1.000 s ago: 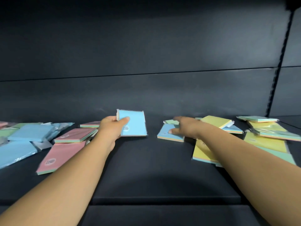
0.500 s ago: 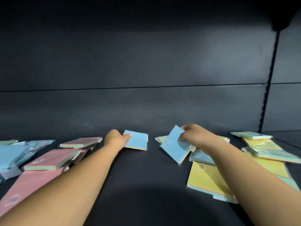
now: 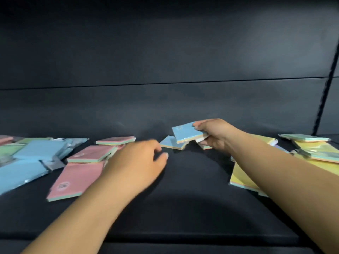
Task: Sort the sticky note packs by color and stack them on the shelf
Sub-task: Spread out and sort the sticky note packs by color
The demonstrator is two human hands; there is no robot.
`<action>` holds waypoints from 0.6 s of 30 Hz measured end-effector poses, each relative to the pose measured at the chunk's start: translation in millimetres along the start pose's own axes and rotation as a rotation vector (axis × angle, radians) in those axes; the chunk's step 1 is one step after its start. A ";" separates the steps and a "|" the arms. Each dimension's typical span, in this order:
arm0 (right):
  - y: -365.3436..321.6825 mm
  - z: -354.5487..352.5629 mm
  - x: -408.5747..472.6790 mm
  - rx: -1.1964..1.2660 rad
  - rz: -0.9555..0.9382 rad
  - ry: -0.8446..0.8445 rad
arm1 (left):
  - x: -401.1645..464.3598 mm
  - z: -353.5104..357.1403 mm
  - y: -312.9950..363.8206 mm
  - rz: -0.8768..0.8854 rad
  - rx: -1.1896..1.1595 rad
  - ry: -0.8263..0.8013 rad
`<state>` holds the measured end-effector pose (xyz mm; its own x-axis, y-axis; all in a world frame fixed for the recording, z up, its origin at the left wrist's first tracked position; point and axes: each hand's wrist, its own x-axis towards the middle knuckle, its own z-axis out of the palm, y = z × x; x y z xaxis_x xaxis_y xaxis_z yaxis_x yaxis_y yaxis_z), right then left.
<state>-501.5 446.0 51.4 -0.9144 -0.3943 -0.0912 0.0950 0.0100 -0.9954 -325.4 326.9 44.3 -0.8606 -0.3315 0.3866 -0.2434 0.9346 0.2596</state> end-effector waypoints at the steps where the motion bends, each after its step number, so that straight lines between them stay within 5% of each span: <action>1: 1.6 10.6 3.8 -0.008 -0.001 0.002 | -17.0 2.1 -4.7 0.016 0.025 0.014; 8: 22.4 47.6 24.9 -0.696 -0.080 0.027 | -48.5 20.1 -24.7 -0.007 -0.069 0.082; 18: 12.8 28.8 10.0 -0.810 -0.189 -0.010 | -49.8 20.4 -26.3 -0.035 -0.043 0.083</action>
<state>-498.1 415.7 38.5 -0.8827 -0.4638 0.0755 -0.3757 0.6000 -0.7063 -285.3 321.5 0.2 -0.8114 -0.3752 0.4482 -0.2519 0.9164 0.3111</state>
